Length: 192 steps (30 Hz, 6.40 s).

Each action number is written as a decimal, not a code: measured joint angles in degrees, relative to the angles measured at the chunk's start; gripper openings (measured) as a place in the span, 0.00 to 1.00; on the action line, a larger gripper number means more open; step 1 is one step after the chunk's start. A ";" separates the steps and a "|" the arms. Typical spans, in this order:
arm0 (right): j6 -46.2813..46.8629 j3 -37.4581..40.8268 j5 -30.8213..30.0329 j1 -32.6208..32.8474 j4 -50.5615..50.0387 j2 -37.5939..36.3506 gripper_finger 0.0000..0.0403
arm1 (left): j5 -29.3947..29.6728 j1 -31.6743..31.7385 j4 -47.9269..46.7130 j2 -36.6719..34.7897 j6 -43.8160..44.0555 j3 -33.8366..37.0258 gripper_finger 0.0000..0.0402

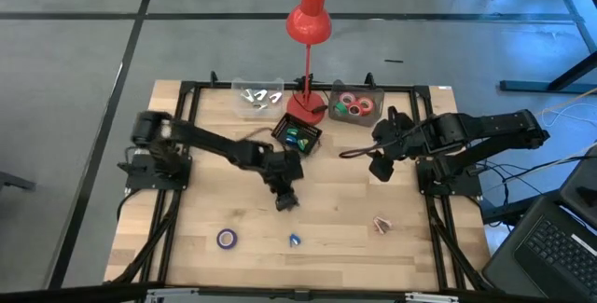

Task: Pick and place Stapler, Stapler remover, tape
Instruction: Put the black staple remover into the transparent bin, then put the blue tape into the gray bin

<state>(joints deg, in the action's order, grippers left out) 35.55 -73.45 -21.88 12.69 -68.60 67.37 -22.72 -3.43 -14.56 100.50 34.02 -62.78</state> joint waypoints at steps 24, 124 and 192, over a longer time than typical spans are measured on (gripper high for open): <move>0.24 0.00 -2.54 -4.31 2.14 0.00 0.57 | 13.12 53.21 -23.30 -17.43 -30.97 -0.07 0.06; -7.28 -0.02 3.02 -9.57 1.05 0.04 0.57 | 18.25 -37.17 -42.59 3.99 39.18 -4.11 0.57; -15.44 -0.03 15.23 -8.43 33.29 -4.33 0.10 | 7.69 14.70 42.69 1.98 -11.43 -17.49 0.08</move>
<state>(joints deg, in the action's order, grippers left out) 20.11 -73.48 -6.65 4.26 -35.32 63.05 -15.03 11.27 28.13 102.48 22.60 -80.27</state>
